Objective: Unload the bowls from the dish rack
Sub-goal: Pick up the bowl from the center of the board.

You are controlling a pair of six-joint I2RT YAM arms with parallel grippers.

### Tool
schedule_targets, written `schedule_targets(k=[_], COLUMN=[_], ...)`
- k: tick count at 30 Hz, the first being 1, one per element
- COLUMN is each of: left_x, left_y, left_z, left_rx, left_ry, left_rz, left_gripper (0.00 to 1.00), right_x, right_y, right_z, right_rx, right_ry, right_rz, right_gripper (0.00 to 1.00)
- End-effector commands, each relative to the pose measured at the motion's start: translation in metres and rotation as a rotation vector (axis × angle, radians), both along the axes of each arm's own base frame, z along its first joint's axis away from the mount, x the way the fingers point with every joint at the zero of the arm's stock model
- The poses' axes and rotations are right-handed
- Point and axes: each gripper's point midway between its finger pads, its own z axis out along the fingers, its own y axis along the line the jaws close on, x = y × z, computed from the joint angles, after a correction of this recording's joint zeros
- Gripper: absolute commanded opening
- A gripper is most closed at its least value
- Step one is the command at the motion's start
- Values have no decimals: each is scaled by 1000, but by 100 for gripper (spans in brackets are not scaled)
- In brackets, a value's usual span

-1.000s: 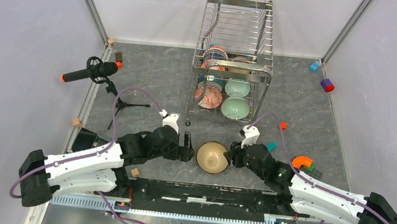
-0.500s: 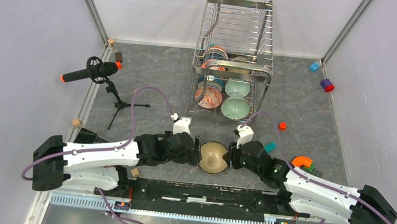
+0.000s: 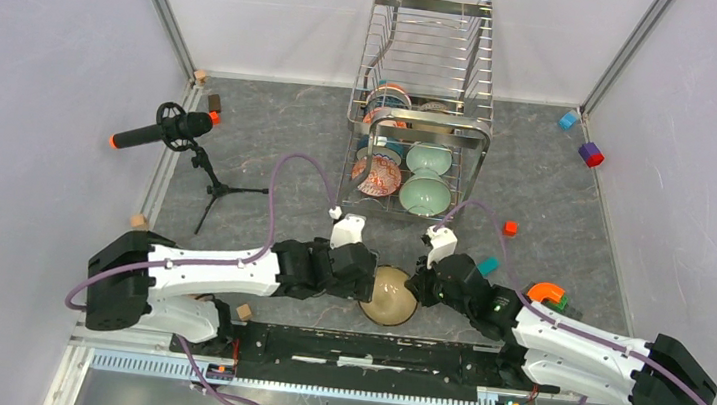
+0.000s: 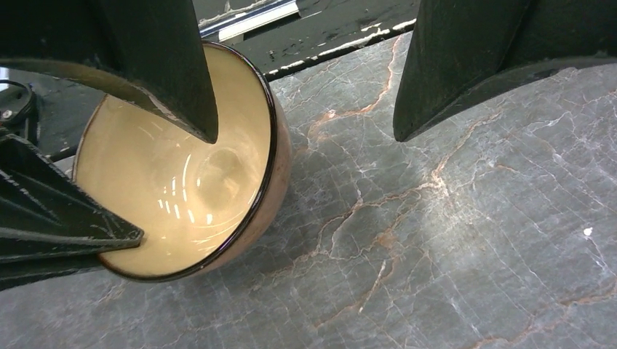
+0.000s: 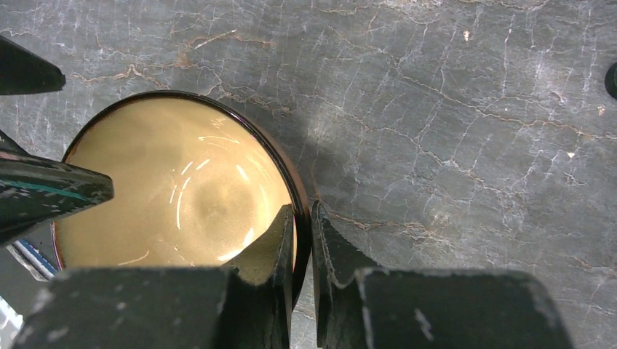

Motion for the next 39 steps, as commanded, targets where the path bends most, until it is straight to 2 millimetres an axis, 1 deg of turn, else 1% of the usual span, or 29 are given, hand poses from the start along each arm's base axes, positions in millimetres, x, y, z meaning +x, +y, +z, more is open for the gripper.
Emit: schedule_targets(k=[1,6,10,12,17,22,25,28,31,34,35,37,39], left_x=[-2,-14,-20,-22,-25,-25,-25,-24,-24,-25,-25,-24,-23], left_y=[-12,-14,-15,-16,-19,-14,-13,-12,-13,-15,-15,-15,-15], left_z=[5,-2,-7,-9,-14,-22,-25,-27,-30,-31,-31,-29,-27], left_rx=[-21,-13,-10,-5,15,49,55,66,76,73,72,67,59], left_ry=[0,23,38,45,55,60,61,57,59,61,60,58,51], left_rz=[29,7,3,-5,-23,-9,-6,-4,-11,-20,-21,-20,-17], left_gripper=[93,88,82,77,65,54,49,46,36,20,13,3,2], right_x=[2,3,4,4,3,3,2,-1,-5,-7,-6,-7,-7], right_y=[10,13,17,20,26,29,31,34,34,34,37,37,37], right_z=[16,23,29,31,33,37,37,37,36,36,42,43,44], right_rx=[44,56,59,58,51,51,52,58,60,64,86,93,98], right_ry=[-9,-19,-32,-39,-49,-60,-61,-63,-64,-67,-81,-85,-87], right_rz=[13,15,22,29,37,39,42,56,72,82,85,91,95], right_gripper=[0,0,0,0,0,0,0,0,0,0,0,4,8])
